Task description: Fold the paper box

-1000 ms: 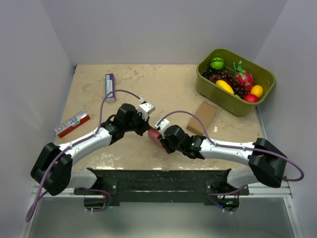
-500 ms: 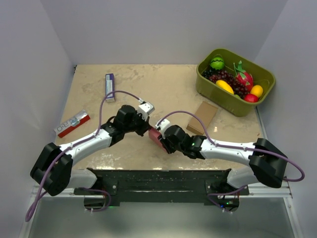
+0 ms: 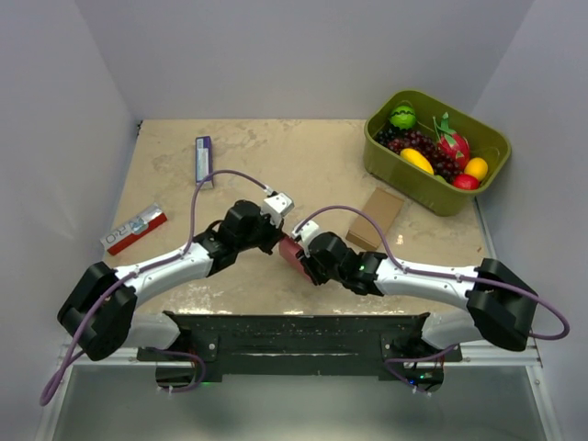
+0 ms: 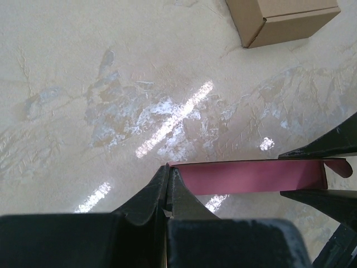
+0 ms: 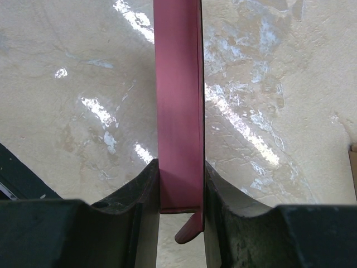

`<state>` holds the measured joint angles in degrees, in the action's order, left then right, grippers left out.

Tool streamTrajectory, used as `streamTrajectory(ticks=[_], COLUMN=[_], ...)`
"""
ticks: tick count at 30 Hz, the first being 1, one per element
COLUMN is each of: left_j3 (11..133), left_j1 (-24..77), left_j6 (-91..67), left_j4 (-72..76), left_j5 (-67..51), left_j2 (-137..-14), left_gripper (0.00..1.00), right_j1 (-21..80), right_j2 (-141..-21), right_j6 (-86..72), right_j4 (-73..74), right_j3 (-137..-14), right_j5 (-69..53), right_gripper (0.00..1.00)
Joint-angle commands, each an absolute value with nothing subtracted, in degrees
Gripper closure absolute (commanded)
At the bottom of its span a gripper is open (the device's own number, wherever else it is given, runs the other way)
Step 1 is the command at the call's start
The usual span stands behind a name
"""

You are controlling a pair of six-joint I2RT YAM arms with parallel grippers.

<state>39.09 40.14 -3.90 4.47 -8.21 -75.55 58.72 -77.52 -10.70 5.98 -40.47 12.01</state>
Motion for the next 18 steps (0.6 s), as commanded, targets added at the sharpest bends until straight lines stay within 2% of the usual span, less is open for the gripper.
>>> streamTrajectory(ticks=[1,12,18], left_j3=[36.56,35.51,28.67], left_j1=[42.98,42.89,42.89], left_j6=[-5.27,-13.0,-20.21], left_j4=[-3.16,-0.88,11.15], left_j5=[-10.64,-8.26,-6.33], left_j2=[-77.96,-74.27,-71.72], left_gripper=[1.0,1.0,1.0], right_j1=[57.75,56.6,56.34], right_j2=[-74.71,-71.63,-71.45], right_j6=[-9.76,-8.18,-7.38], right_j4=[0.62,-2.37,-4.65], right_j3=[-40.43,-38.5,-37.79], right_j5=[12.48,8.1,5.19], right_gripper=[0.83,0.84,0.84])
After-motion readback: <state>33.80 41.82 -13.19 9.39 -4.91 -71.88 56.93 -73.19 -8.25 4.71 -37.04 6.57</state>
